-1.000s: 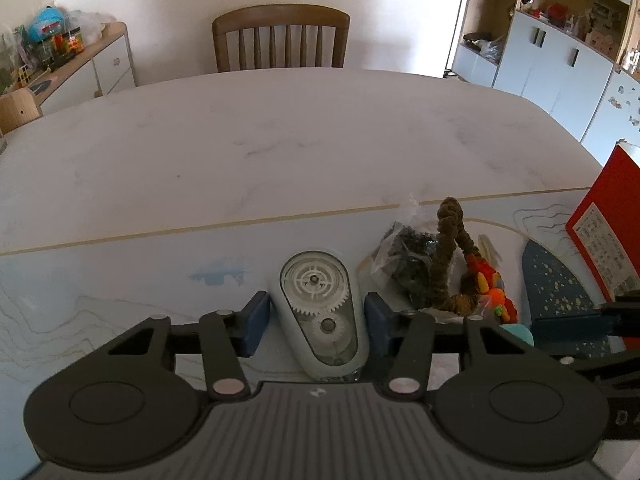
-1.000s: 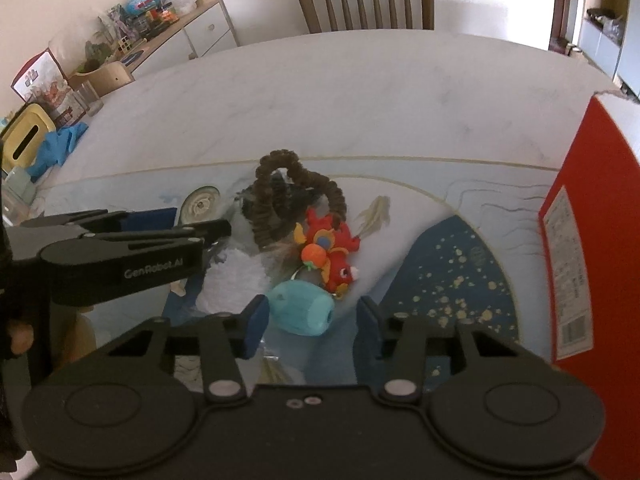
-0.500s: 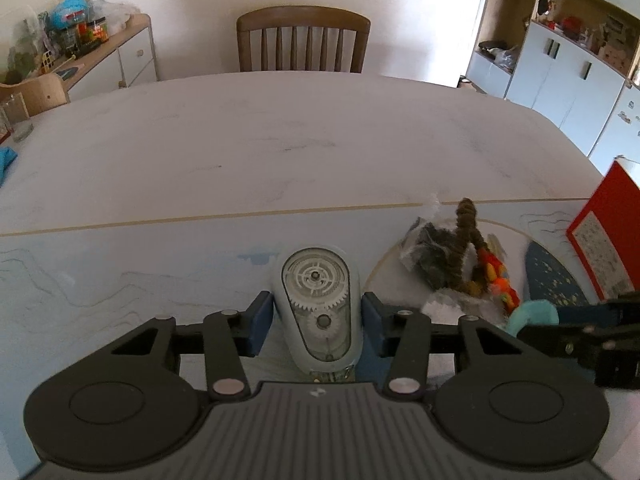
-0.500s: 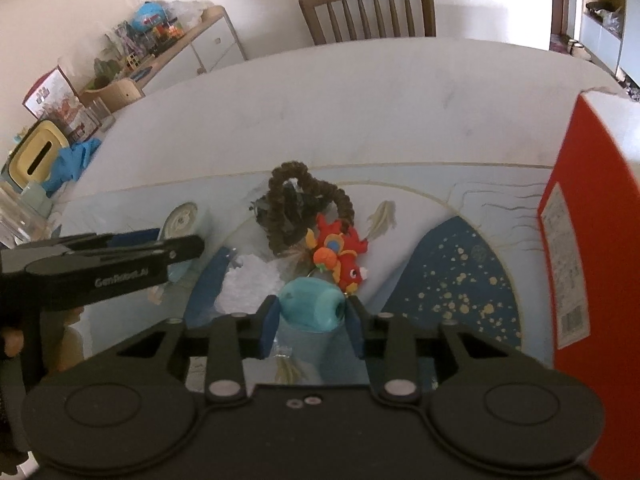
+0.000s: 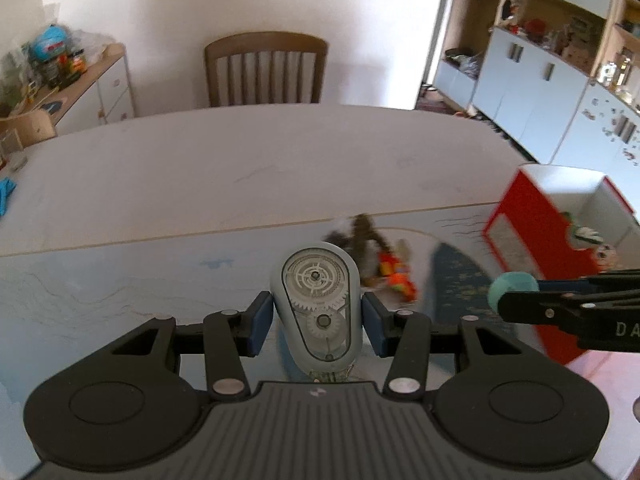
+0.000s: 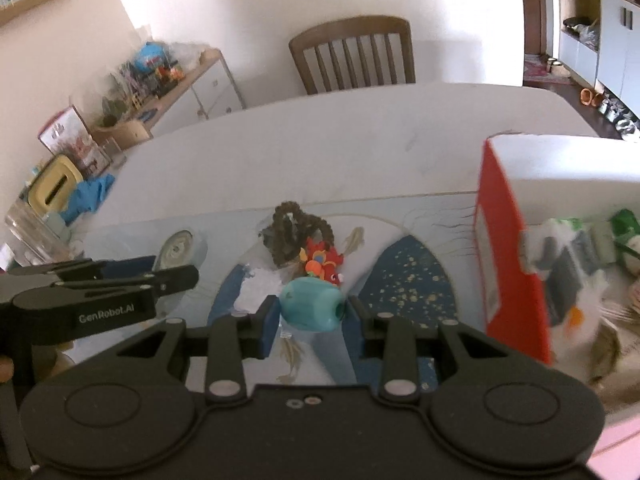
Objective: Organize objects
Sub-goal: 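Carry the tape dispenser and teal toy into the red box and release both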
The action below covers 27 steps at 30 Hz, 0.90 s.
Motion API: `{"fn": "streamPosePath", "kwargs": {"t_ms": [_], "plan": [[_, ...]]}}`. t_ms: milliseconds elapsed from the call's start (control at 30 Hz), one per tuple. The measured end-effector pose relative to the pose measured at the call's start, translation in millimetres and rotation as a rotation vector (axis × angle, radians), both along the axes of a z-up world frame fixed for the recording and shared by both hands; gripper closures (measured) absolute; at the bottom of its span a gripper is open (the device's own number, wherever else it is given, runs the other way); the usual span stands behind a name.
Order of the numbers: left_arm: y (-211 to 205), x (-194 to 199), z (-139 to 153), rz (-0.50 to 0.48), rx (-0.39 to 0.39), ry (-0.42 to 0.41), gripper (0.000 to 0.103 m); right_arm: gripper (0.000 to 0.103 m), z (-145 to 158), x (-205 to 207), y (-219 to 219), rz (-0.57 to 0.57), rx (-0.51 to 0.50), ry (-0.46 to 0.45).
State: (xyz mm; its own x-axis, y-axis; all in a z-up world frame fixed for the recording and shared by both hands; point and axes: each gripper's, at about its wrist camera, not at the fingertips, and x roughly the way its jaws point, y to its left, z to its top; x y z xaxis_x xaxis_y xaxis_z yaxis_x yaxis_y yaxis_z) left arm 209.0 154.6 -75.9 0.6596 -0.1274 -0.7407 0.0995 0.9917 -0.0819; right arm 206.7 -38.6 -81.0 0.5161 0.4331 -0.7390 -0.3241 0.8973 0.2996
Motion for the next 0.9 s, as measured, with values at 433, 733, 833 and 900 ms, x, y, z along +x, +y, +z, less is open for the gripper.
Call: {"fn": "streamPosePath", "kwargs": {"t_ms": [433,733,833,900], "plan": [[-72.2,-28.7,37.1,-0.122,-0.011,-0.047,0.055,0.069,34.4,-32.6,-63.3,-0.085,0.009,-0.084],[-136.4,-28.7,44.9,-0.203,-0.006,-0.062,0.055,0.069,36.4,-37.9,-130.0,-0.187,0.008,-0.106],[-159.7,-26.4,45.5,-0.228,-0.001,-0.064,0.055,0.069,34.1,-36.8,-156.0,-0.212,0.01,-0.107],[-174.9,-24.9,45.1,-0.242,0.002,-0.065,0.055,0.069,33.4,-36.0,-168.9,-0.222,0.01,-0.105]]}}
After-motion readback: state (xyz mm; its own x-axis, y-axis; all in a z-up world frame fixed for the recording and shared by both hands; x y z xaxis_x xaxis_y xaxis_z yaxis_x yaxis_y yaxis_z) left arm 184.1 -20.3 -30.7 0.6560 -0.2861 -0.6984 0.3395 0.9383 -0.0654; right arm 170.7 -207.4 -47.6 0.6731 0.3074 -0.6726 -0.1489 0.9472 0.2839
